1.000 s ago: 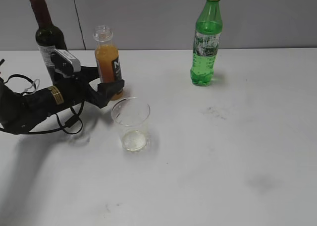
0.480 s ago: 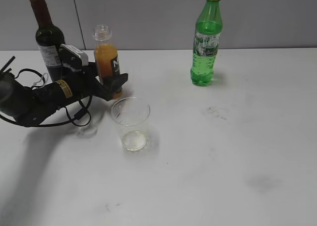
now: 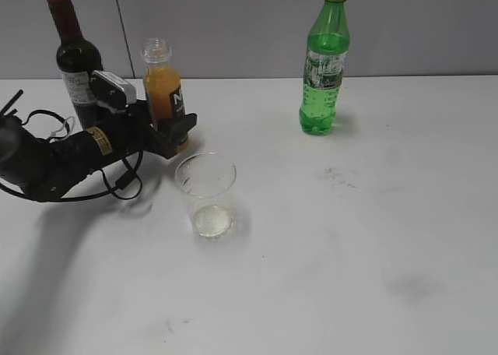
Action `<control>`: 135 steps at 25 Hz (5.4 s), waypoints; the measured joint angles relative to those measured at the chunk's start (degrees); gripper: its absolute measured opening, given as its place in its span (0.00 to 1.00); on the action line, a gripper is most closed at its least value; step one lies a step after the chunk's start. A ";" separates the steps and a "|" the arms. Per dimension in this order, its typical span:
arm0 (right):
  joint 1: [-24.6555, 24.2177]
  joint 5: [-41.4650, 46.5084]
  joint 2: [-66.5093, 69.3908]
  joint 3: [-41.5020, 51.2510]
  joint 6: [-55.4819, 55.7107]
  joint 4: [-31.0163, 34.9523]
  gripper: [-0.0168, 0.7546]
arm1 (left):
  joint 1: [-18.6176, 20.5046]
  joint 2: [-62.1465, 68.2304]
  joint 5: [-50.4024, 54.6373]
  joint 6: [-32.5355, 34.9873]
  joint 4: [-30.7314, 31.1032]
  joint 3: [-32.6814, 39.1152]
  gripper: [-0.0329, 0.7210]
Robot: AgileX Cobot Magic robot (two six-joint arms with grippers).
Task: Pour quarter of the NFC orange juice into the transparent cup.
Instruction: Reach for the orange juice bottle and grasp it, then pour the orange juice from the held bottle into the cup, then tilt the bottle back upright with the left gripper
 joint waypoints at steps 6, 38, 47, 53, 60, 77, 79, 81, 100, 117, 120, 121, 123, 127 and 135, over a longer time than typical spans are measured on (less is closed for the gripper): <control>0.00 0.00 0.00 0.00 0.00 0.00 0.79 | 1.62 -2.40 -3.49 0.18 0.07 6.56 0.66; 0.00 0.00 0.00 0.00 0.00 0.00 0.79 | 2.23 -34.37 11.28 37.72 -15.38 35.07 0.66; 0.00 0.00 0.00 0.00 0.00 0.00 0.79 | -3.01 -36.58 12.67 52.66 -25.23 36.54 0.66; 0.00 0.00 0.00 0.00 0.00 0.00 0.79 | -4.45 -36.58 14.54 60.24 -27.91 36.54 0.66; 0.00 0.00 0.00 0.00 0.00 0.00 0.79 | -4.45 -36.59 15.17 66.91 -27.39 36.54 0.66; 0.00 0.00 0.00 0.00 0.00 0.00 0.79 | -4.45 -36.40 15.26 73.28 -24.80 36.54 0.66; 0.00 0.00 0.00 0.00 0.00 0.00 0.79 | -4.45 -36.26 15.30 73.39 -24.85 36.54 0.66; 0.00 0.00 0.00 0.00 0.00 0.00 0.79 | -4.45 -35.92 15.23 73.39 -24.85 36.54 0.66; 0.00 0.00 0.00 0.00 0.00 0.00 0.79 | -5.69 -35.79 15.35 77.25 -28.23 36.54 0.66; 0.00 0.00 0.00 0.00 0.00 0.00 0.79 | -5.69 -32.79 15.70 77.44 -28.41 36.49 0.66; 0.00 0.00 0.00 0.00 0.00 0.00 0.79 | -5.69 -32.36 16.01 77.44 -28.41 36.43 0.66; 0.00 0.00 0.00 0.00 0.00 0.00 0.79 | -5.69 -32.36 16.25 77.44 -28.41 36.23 0.66; 0.00 0.00 0.00 0.00 0.00 0.00 0.79 | -5.69 -32.36 16.59 77.44 -28.41 35.35 0.66; 0.00 0.00 0.00 0.00 0.00 0.00 0.79 | -5.69 -32.36 16.59 77.52 -28.46 33.62 0.66; 0.00 0.00 0.00 0.00 0.00 0.00 0.79 | -8.15 -32.36 18.06 81.32 -28.71 33.23 0.66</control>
